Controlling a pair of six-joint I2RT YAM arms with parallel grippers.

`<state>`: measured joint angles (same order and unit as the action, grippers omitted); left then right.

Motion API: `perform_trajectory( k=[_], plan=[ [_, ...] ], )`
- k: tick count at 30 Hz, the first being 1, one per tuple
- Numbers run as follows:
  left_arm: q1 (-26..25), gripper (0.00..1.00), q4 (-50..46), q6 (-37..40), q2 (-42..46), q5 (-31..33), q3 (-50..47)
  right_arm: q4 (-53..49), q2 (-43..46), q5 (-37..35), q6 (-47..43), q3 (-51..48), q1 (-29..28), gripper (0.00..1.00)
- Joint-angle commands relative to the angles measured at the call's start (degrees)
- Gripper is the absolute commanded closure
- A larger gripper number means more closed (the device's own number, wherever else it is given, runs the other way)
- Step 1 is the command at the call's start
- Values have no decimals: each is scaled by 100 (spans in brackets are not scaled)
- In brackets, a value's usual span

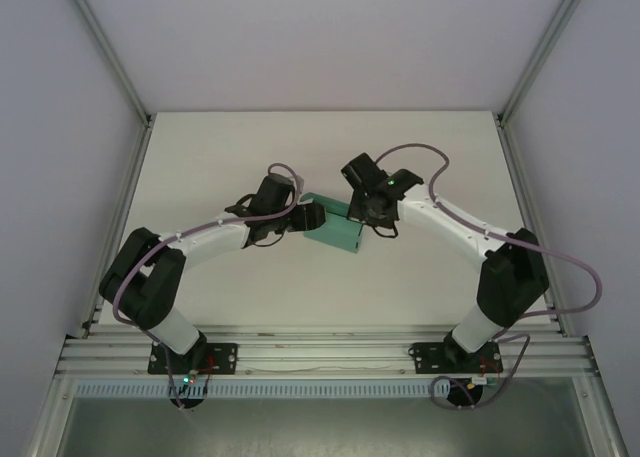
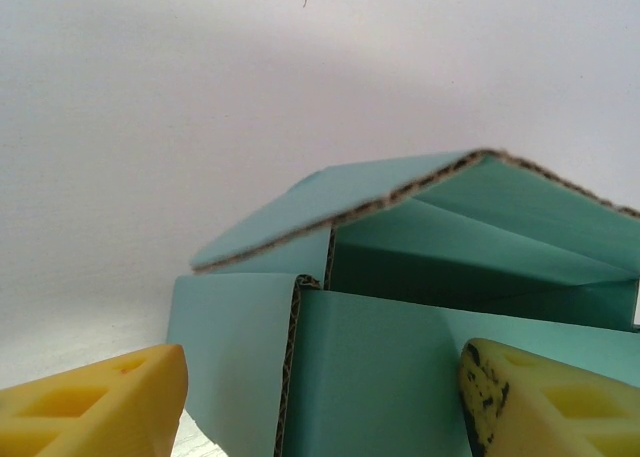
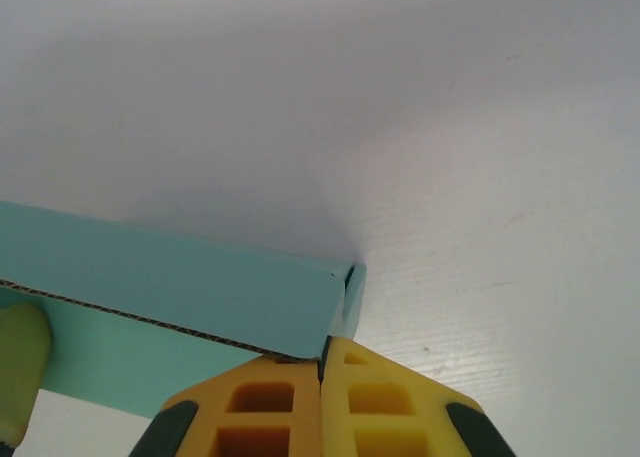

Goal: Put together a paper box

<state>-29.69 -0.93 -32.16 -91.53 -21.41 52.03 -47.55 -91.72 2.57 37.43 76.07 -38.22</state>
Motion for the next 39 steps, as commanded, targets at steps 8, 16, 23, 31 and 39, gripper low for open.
perform_trajectory(
  k=[8, 16, 23, 31, 39],
  plan=[
    [-116, 29, -742, -44, -308, 324, -243, 22, 146, 628, 432, -256, -130, 100],
    [-111, 29, -716, -97, -339, 350, -253, -255, 216, 463, 322, -331, -263, 100],
    [-114, 29, -717, -97, -279, 402, -252, 103, 311, 384, 654, -900, -432, 100],
    [-151, 29, -751, 221, 20, 191, -352, 342, 444, -313, 611, -1202, -511, 100],
    [-168, 10, -1374, 793, 544, -146, -208, 269, 314, -591, 244, -1047, -514, 100]
  ],
)
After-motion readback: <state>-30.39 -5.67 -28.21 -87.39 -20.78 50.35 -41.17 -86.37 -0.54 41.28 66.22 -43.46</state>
